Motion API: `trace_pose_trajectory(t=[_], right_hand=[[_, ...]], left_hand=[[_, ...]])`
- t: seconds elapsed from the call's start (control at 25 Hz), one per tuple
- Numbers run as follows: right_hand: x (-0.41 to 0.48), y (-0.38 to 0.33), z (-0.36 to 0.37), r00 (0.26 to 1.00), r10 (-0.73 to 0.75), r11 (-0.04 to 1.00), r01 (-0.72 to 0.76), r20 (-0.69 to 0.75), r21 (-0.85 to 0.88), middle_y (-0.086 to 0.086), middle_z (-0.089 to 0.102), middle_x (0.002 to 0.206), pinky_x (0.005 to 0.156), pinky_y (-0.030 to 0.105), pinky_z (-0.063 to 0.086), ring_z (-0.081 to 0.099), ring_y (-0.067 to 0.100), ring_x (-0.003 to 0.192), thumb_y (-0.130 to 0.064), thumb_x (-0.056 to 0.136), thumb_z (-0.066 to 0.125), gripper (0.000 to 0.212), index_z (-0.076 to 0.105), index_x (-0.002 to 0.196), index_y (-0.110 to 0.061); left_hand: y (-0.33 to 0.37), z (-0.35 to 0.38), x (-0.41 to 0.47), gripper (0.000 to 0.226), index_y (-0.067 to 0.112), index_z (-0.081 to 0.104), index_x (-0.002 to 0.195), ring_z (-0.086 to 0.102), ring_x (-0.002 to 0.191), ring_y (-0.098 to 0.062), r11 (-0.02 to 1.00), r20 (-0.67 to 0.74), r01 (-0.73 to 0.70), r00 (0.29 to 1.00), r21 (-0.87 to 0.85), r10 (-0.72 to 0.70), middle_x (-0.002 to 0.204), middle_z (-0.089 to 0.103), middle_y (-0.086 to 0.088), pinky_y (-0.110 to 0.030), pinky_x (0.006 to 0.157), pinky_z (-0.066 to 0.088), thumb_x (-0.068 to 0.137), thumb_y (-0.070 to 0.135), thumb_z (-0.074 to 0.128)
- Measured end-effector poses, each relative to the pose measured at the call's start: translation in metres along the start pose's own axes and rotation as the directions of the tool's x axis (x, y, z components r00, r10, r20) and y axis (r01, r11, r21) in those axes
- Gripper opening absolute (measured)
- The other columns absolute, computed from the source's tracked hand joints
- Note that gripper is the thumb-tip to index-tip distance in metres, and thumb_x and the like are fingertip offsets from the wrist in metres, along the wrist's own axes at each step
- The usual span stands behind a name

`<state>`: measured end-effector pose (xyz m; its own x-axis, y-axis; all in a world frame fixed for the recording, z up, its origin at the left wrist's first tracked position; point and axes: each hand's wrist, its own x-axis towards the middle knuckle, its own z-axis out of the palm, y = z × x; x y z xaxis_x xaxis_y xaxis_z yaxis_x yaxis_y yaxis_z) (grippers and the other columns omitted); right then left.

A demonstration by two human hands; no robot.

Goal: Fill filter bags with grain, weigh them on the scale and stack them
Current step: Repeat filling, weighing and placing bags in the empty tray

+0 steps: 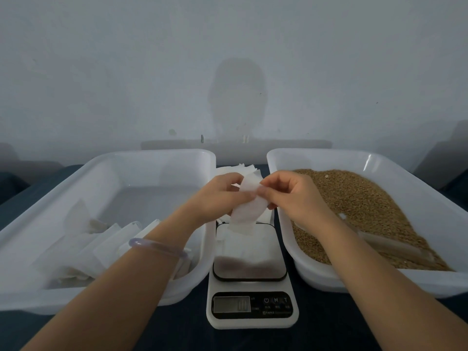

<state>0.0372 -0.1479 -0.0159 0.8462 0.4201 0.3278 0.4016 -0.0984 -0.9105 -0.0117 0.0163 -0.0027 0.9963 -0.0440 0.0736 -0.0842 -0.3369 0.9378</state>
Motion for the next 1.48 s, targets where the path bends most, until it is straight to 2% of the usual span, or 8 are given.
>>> trace_pose_trajectory(t=[0.2,0.44,0.6,0.76,1.04,1.24,1.36,1.48], right_hand=[[0.005,0.0,-0.006,0.958,0.129,0.981,-0.086,-0.256,0.172,-0.006,0.067,0.057,0.049,0.02,0.051,0.062,0.01,0.048,-0.017,0.086,0.067,0.01,0.063,0.078,-0.014],[0.007,0.004,-0.006,0.938,0.211,0.974,-0.177,-0.274,0.144,-0.001,0.066,0.074,0.053,0.022,0.054,0.066,0.012,0.06,-0.026,0.087,0.066,0.017,0.062,0.088,-0.01],[0.001,0.002,-0.004,0.929,-0.078,0.991,0.032,-0.363,-0.13,-0.015,0.061,0.095,0.073,0.011,0.046,0.057,-0.001,0.085,-0.025,0.082,0.071,0.022,0.058,0.1,-0.025],[-0.008,-0.001,0.0,0.897,-0.391,0.89,0.312,-0.206,-0.332,-0.009,0.064,0.095,0.083,0.016,0.042,0.054,0.001,0.089,-0.007,0.082,0.068,0.023,0.066,0.094,-0.026],[-0.009,-0.003,0.001,0.974,-0.195,0.875,0.228,0.12,-0.428,-0.012,0.052,0.102,0.087,0.0,0.03,0.045,-0.009,0.103,0.011,0.076,0.049,0.049,0.069,0.098,-0.028],[-0.007,0.001,0.001,0.968,-0.2,0.82,0.25,0.151,-0.515,-0.014,0.057,0.101,0.093,0.015,0.031,0.039,0.005,0.117,-0.013,0.084,0.067,0.005,0.064,0.086,-0.016],[-0.008,0.003,0.002,0.971,-0.161,0.837,0.228,0.174,-0.498,-0.003,0.056,0.109,0.084,0.007,0.031,0.039,0.004,0.114,-0.019,0.087,0.063,0.012,0.058,0.086,-0.009],[-0.009,0.0,0.003,0.971,-0.146,0.869,0.217,0.189,-0.445,-0.003,0.055,0.096,0.07,0.01,0.036,0.046,0.001,0.096,-0.02,0.092,0.056,0.011,0.057,0.087,-0.01]], left_hand=[[0.001,-0.005,-0.003,0.054,0.015,0.059,0.113,0.065,0.084,-0.016,1.0,0.07,-0.019,0.997,0.007,0.019,0.092,0.068,-0.007,-0.035,0.077,0.055,0.064,0.011,0.083],[-0.002,-0.005,0.004,0.009,0.011,0.063,0.082,0.065,0.054,-0.012,0.976,-0.233,-0.108,0.97,-0.189,0.062,0.062,0.068,0.005,-0.023,0.054,0.055,0.089,0.006,0.062],[-0.009,-0.008,0.006,0.04,0.005,0.047,0.057,0.042,0.042,-0.011,0.946,-0.369,-0.084,0.907,0.314,0.203,0.047,0.045,0.002,-0.019,0.046,0.035,0.086,0.025,0.066],[-0.011,-0.001,0.005,0.056,0.017,0.026,0.05,0.027,0.045,-0.013,0.799,-0.292,-0.142,0.882,0.584,0.37,0.044,0.024,0.007,-0.022,0.045,0.023,0.078,0.033,0.072],[-0.015,-0.002,0.008,0.055,0.025,0.03,0.049,0.036,0.049,-0.007,0.765,-0.16,-0.238,0.9,0.598,0.405,0.045,0.031,0.009,-0.019,0.049,0.029,0.069,0.042,0.079],[-0.015,-0.003,0.006,0.033,0.025,0.049,0.068,0.049,0.07,-0.004,0.801,-0.163,-0.274,0.895,0.533,0.414,0.075,0.054,0.006,-0.019,0.063,0.039,0.07,0.037,0.079],[-0.013,-0.001,0.003,0.047,0.022,0.05,0.112,0.056,0.104,-0.003,0.943,-0.102,-0.21,0.965,0.257,0.242,0.108,0.057,0.011,-0.017,0.089,0.045,0.075,0.029,0.078],[-0.009,0.0,0.0,0.048,0.026,0.042,0.124,0.059,0.105,-0.016,0.977,0.008,-0.126,0.992,0.173,0.127,0.117,0.057,0.001,-0.033,0.091,0.05,0.085,0.026,0.069]])
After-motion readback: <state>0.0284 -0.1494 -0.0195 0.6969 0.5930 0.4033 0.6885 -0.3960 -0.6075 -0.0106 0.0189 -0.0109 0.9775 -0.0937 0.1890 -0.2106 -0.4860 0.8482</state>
